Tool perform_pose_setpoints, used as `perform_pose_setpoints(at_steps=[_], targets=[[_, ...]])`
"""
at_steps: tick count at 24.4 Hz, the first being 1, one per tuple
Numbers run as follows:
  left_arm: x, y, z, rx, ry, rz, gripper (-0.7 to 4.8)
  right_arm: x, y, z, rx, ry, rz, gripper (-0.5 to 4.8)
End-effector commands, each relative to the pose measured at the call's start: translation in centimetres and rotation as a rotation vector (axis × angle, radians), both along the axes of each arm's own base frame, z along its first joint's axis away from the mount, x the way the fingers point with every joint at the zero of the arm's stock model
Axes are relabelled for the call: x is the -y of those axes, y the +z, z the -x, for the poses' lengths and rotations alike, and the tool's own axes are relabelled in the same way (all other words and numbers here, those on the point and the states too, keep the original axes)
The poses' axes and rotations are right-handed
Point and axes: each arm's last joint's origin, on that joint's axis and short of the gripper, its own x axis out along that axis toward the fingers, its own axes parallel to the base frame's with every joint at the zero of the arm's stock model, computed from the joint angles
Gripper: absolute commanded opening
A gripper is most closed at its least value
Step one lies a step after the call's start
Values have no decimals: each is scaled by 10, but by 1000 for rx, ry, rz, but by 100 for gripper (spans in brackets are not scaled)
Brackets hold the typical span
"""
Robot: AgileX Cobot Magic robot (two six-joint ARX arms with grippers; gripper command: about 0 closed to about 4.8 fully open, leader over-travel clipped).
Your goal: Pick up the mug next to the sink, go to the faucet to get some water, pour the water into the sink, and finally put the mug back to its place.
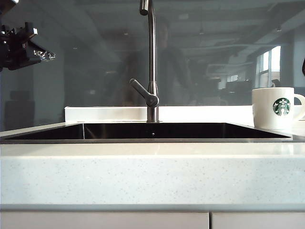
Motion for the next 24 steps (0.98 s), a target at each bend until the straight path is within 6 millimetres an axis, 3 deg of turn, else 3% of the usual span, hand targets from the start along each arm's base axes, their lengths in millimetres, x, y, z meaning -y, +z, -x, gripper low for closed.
perform_pose_setpoints(at_steps=[1,5,12,22,24], targets=[[0,3,0,57,3,-55,-5,14,1,-13,52,71,12,427],[0,-2,-6,64,-11,-75,-5,31,-9,-35,11,140,-4,427],[3,-10,-36,33,-145,-82,-5,37,-14,-57,-11,161,19,426],[1,-10,-40,62,-125,-123,-5,46,-27,-99,-93,169,20,417],[1,-11,-41,54,-126,-122,-5,47,-31,-104,-101,170,17,375]])
